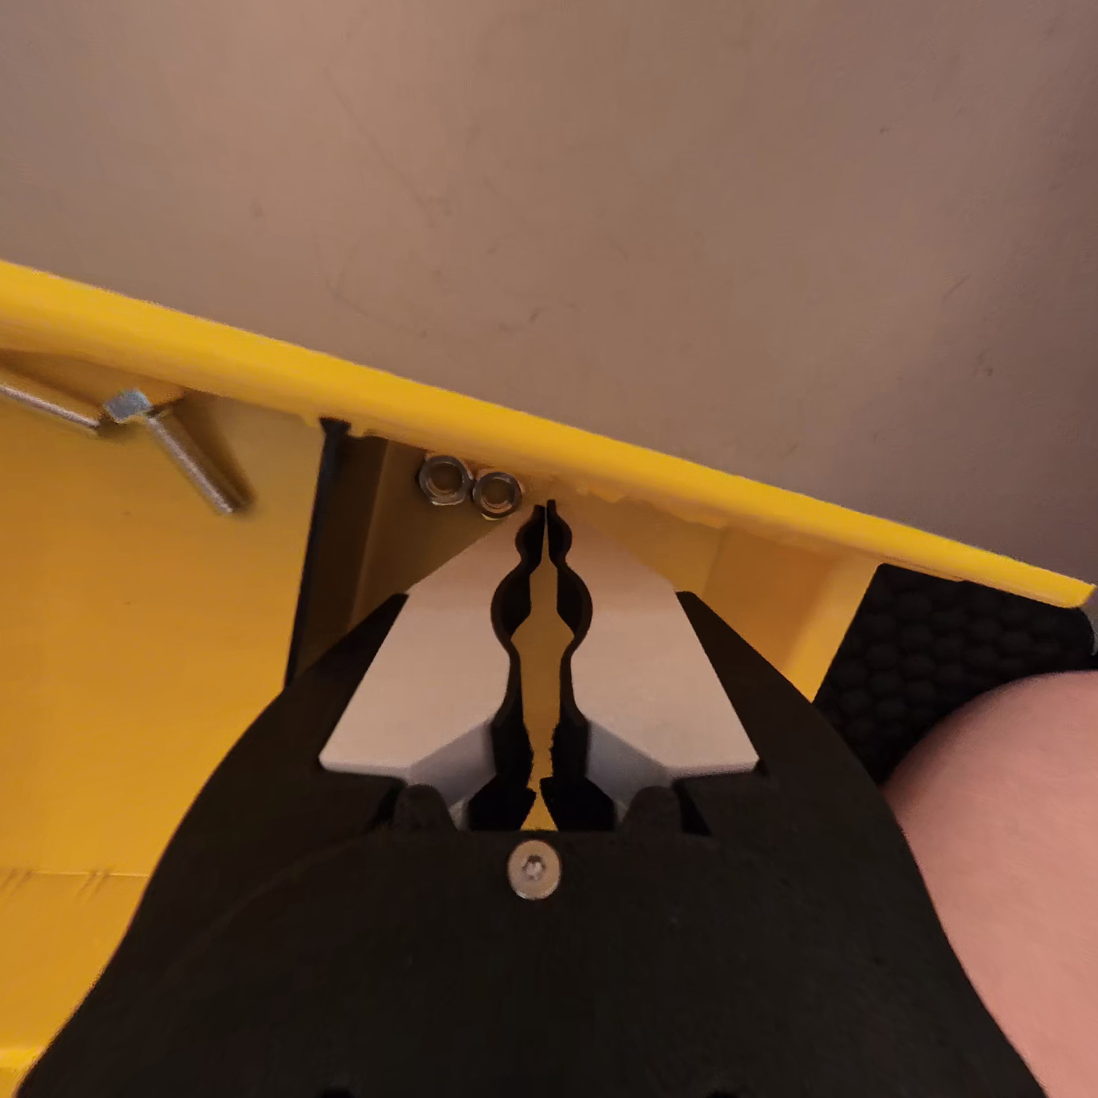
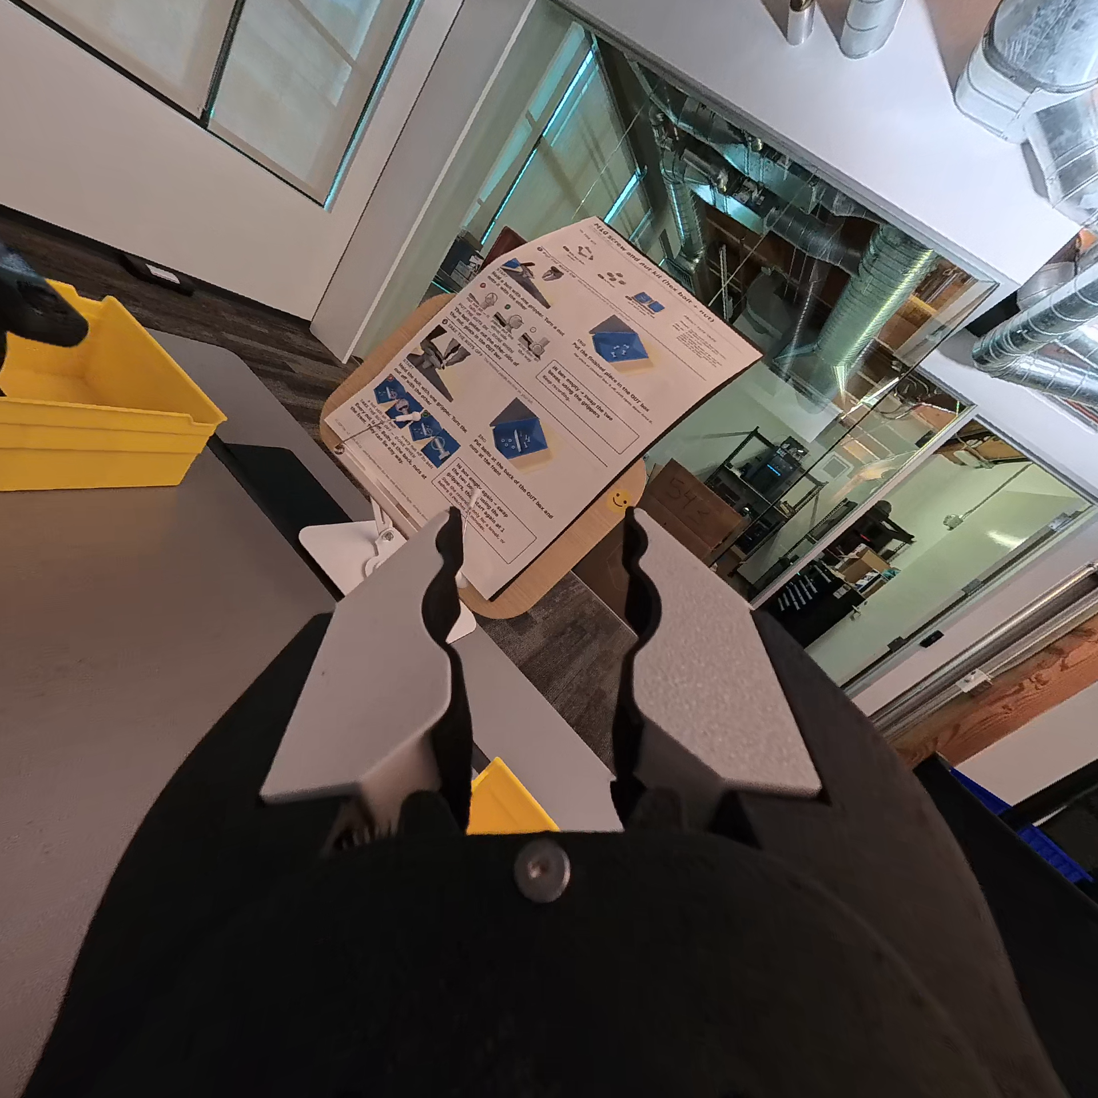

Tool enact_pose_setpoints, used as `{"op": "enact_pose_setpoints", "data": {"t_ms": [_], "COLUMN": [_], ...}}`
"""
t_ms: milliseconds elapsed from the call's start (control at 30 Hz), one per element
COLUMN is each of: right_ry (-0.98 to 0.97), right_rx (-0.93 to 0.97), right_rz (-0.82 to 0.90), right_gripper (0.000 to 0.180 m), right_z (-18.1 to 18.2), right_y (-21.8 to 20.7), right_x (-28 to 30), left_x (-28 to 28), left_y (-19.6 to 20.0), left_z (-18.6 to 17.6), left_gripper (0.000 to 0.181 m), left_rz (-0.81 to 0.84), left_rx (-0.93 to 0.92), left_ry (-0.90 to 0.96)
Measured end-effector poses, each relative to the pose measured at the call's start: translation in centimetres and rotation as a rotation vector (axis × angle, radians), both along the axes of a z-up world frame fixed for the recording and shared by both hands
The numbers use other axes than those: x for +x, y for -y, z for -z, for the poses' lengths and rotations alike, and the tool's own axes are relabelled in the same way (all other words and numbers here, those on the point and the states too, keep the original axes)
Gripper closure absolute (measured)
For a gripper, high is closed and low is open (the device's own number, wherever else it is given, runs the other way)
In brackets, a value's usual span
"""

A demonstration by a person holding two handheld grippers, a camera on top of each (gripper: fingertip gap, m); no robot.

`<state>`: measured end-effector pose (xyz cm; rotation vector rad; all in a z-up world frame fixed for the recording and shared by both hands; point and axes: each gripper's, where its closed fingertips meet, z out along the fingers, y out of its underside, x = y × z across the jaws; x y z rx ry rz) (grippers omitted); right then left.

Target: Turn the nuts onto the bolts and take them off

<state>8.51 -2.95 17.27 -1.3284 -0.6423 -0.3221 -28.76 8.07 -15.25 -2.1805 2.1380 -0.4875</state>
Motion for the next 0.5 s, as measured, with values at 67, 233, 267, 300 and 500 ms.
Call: {"op": "enact_pose_setpoints", "data": {"t_ms": [67,233,267,300,500], "right_ry": [-0.001,0.013,0.016,0.018,0.026], "right_rx": [-0.003,-0.016,-0.017,-0.019,-0.025], "right_rz": [-0.001,0.002,0.001,0.001,0.002], "right_gripper": [0.126,0.126,0.126,0.126,0.126], "right_z": [0.0,0.4,0.4,0.4,0.6], "right_y": [0.0,-0.2,-0.2,-0.2,-0.2], "right_x": [0.0,-0.1,-0.2,-0.2,-0.2], "left_x": [0.4,0.7,0.6,0.4,0.5], "left_y": [0.0,-0.8,-0.9,-0.9,-0.5], "left_z": [-0.5,-0.4,-0.2,0.0,0.3], "left_gripper": [0.178,0.17,0.169,0.172,0.172], "left_rz": [0.004,0.003,-0.001,-0.004,0.013], "left_rx": [0.006,0.058,0.056,0.052,0.039], "left_ry": [0.035,0.06,0.051,0.042,0.031]}}
